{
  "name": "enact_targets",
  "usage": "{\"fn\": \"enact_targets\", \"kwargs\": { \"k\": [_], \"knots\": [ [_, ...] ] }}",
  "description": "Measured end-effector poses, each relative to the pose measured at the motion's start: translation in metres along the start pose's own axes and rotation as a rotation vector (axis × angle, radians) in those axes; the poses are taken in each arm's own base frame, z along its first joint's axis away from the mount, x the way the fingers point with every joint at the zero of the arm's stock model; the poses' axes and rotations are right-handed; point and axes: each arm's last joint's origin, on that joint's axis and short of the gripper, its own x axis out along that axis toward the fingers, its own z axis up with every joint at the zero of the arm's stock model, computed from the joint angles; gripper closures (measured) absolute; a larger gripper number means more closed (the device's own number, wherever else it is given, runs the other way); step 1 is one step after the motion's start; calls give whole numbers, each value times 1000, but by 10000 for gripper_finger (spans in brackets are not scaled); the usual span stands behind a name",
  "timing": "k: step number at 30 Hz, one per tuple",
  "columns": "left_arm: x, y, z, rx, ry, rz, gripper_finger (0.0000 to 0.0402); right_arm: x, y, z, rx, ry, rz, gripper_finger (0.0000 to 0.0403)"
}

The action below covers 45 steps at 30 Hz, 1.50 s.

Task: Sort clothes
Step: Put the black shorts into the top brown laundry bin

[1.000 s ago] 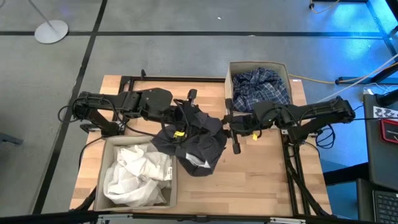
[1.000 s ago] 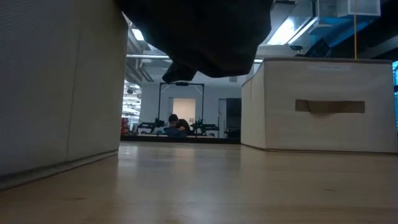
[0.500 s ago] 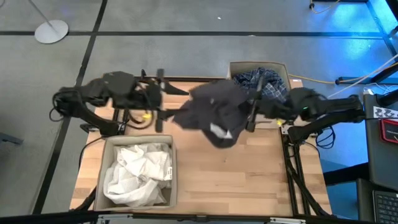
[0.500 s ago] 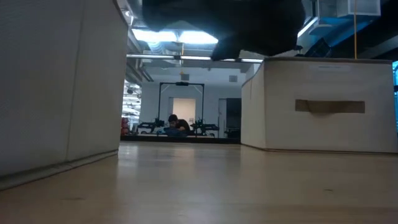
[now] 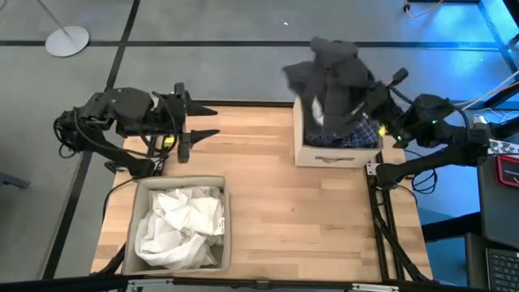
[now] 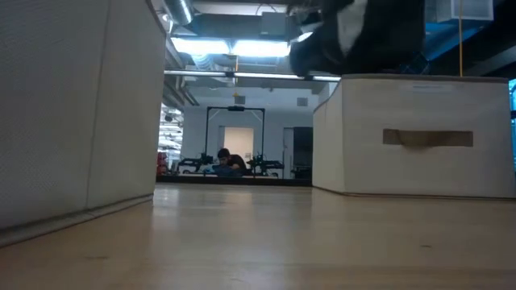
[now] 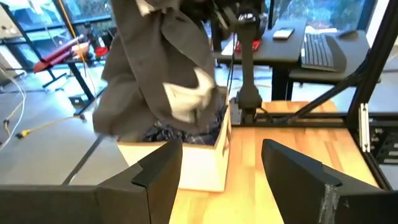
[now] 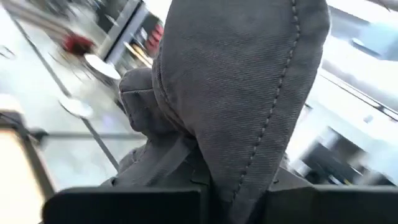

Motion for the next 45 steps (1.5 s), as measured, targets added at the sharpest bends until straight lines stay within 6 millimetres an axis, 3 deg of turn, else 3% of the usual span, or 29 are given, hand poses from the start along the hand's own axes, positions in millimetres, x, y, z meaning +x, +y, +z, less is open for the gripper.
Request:
{"fn": "enact_targets", "kwargs": {
  "k": [7,14,23,35,45],
  "knots": [
    [3,-2,-7,-5,63,-1,190,13,-8,-29,-58,212,-78,367],
    [11,-6,-15,10,95,-2,189,22,-7,-60,14,382,-43,368],
    [16,-8,-20,19,115,-3,189,32,20,-118,44,618,-47,367],
    [16,-8,-20,-12,117,-3,189,65,55,-219,303,921,109,367],
    [16,-8,-24,-23,151,-1,189,81,74,-272,441,1125,281,367]
  ]
}}
